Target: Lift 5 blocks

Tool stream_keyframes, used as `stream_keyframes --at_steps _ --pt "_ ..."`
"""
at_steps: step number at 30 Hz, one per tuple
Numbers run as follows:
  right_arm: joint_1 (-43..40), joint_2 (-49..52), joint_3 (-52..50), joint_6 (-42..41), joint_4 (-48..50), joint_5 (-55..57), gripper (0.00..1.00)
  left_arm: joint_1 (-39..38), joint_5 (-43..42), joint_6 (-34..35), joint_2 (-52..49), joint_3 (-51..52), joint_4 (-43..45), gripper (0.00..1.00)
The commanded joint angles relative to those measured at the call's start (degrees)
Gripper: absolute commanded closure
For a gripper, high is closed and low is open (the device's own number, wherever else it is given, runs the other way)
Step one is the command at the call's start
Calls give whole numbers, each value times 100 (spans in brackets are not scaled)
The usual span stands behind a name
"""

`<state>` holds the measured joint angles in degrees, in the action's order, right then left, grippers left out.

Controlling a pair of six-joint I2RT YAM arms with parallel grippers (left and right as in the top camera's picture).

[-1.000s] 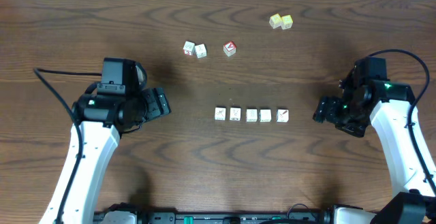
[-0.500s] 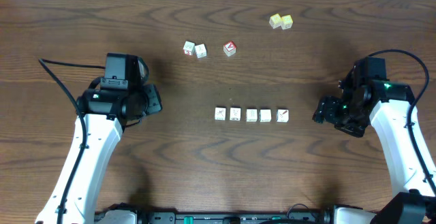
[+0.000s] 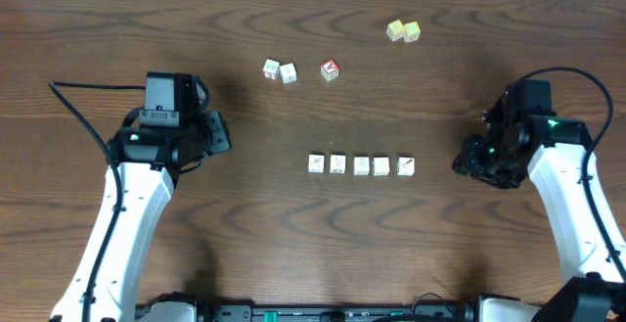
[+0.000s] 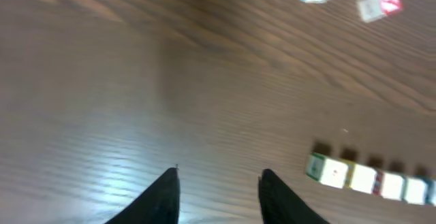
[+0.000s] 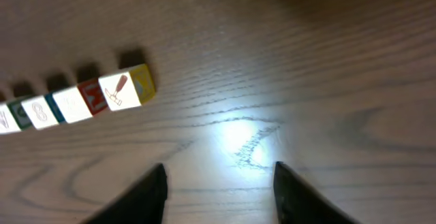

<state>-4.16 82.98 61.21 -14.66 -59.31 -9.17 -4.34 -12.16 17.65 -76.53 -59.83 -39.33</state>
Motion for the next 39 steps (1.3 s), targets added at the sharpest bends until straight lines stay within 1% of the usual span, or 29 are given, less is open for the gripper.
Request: stream_keyframes --at_steps 1,2,3,4,7,8,10,14,15,17,18,22,24,26,30,39 --pt "111 -35 -118 -31 120 -13 71 -28 -1226 -527 -282 11 162 66" --pt "127 -35 -157 -33 162 -15 75 -57 -1486 -688 -358 11 225 67" --pt "160 -35 -219 -33 221 -31 76 -96 -1727 -826 -457 11 291 69" --pt "179 -35 -260 -35 249 -35 77 -131 -1790 -846 -540 11 348 71" --pt "247 -35 -422 -79 323 -35 80 -203 -1781 -841 -861 11 529 80" --pt "262 -35 -509 -79 361 -33 82 -201 -1781 -841 -1060 11 625 88" --pt "264 -35 -614 -79 428 -33 84 -201 -1779 -837 -1285 11 717 93" --pt "267 -35 -754 -122 544 -33 87 -201 -1692 -568 -1672 11 758 93" --pt "267 -35 -772 -125 575 -35 89 -201 -1694 -549 -1749 11 756 93" --pt "267 -35 -798 -238 647 -31 97 -201 -1698 -531 -1884 11 743 93" --pt "267 -35 -817 -284 719 -33 99 -201 -1707 -529 -1934 11 728 93" --pt "267 -35 -1010 -501 1241 -33 99 -203 -1950 -533 -2055 11 584 93" --pt "267 -35 -1084 -588 1355 -35 99 -227 -2090 -538 -2068 11 494 93" --pt "267 -35 -1104 -634 1373 -33 99 -282 -2085 -586 -2068 11 354 93" --pt "267 -35 -1104 -632 1416 -33 99 -413 -2083 -894 -2068 11 118 93" --pt "251 -35 -1036 -437 1252 -33 99 -422 -2017 -905 -2068 11 96 93"
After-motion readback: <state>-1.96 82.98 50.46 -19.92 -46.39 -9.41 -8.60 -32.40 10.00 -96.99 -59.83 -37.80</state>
